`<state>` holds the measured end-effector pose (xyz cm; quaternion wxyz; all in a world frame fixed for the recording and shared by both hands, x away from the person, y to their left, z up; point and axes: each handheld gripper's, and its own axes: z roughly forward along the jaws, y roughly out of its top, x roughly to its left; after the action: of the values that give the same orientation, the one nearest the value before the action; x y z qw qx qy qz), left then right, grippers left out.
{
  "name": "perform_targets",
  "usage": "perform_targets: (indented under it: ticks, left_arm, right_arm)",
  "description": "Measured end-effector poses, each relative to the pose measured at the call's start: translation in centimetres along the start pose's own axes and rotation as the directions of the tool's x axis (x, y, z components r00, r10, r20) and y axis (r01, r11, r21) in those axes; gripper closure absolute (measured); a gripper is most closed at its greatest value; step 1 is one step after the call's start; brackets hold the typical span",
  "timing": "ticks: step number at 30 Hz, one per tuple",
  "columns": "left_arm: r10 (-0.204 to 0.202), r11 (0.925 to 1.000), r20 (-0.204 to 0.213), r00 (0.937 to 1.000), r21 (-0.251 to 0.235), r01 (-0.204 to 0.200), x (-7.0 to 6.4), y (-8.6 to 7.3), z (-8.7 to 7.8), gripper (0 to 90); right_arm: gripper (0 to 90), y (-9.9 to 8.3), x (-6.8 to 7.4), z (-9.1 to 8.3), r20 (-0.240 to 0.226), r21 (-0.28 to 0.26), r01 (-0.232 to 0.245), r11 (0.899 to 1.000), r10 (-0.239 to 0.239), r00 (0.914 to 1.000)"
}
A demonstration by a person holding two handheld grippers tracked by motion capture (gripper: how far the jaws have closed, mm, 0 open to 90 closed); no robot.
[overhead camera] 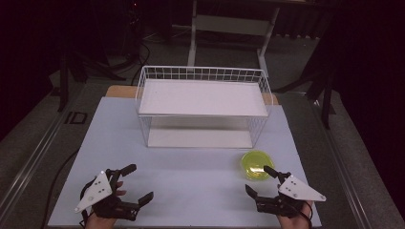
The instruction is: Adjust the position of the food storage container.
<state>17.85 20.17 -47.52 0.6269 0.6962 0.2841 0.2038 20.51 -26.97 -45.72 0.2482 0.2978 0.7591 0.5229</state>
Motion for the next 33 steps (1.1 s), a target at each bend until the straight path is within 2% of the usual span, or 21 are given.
perform_targets:
  ticks: [3,6,10,13,17,19,21,22,24,25,30,32,33]
  left_arm:
    - [0.007,1.0,0.001,1.0,-0.004,-0.007,0.0,0.1,-0.1,1.6]
    - [0.012,0.9999,0.0,0.9999,-0.01,-0.012,-0.1,0.2,-0.2,1.7]
    - [0.008,0.9999,0.007,0.9999,-0.008,-0.008,-0.1,0.1,-0.2,1.7]
    - [0.013,0.9999,0.011,0.9999,-0.008,-0.013,-0.2,0.1,-0.1,1.7]
    - [0.021,0.9998,0.009,0.9997,-0.006,-0.021,-0.3,0.1,-0.1,1.7]
    - [0.02,0.9998,0.008,0.9998,-0.007,-0.02,-0.2,0.1,-0.1,1.7]
    - [0.02,0.9998,0.007,0.9998,-0.007,-0.02,-0.2,0.1,-0.1,1.7]
    - [0.019,0.9998,0.006,0.9998,-0.008,-0.019,-0.2,0.1,-0.1,1.6]
    - [0.021,0.9997,0.006,0.9998,-0.009,-0.021,-0.2,0.1,-0.2,1.7]
    - [0.024,0.9997,0.004,0.9997,-0.01,-0.024,-0.3,0.1,-0.2,1.6]
    - [0.026,0.9996,0.006,0.9996,-0.011,-0.026,-0.3,0.1,-0.1,1.7]
    - [0.026,0.9996,0.009,0.9996,-0.01,-0.026,-0.3,0.1,0.0,1.6]
    - [0.024,0.9997,0.009,0.9997,-0.009,-0.024,-0.3,0.1,0.0,1.6]
  right_arm:
    - [14.0,0.3,0.3,-0.1,-0.015,-0.011,-0.001,1.0,0.0,0.9999]
    - [14.0,0.8,0.6,-0.4,-0.054,-0.04,-0.01,0.999,0.008,0.9985]
    - [13.9,1.7,1.2,-0.7,-0.076,-0.058,0.04,0.998,-0.044,0.9961]
    - [13.6,2.3,1.5,-0.8,-0.094,-0.068,0.026,0.997,-0.032,0.995]
    - [12.2,3.5,1.6,-1.1,-0.088,-0.082,0.035,0.996,-0.042,0.9952]
    - [11.6,4.1,1.6,-1.1,-0.059,-0.09,0.056,0.994,-0.061,0.9964]
    - [11.6,4.6,1.5,-1.1,-0.067,-0.091,0.06,0.994,-0.066,0.9956]
    - [11.6,4.8,1.5,-1.0,-0.043,-0.088,0.063,0.994,-0.067,0.9968]
    - [13.7,5.3,1.1,-0.9,-0.041,-0.077,0.071,0.995,-0.074,0.9964]
    - [14.3,5.5,0.9,-1.0,-0.019,-0.08,0.074,0.994,-0.076,0.997]
    - [22.6,6.1,-0.9,-0.9,0.036,-0.076,0.042,0.996,-0.039,0.9986]
    - [29.3,6.2,-1.7,-0.9,0.061,-0.071,0.047,0.996,-0.043,0.9972]
    - [29.4,6.2,-2.1,-0.8,0.082,-0.063,0.054,0.997,-0.049,0.9954]
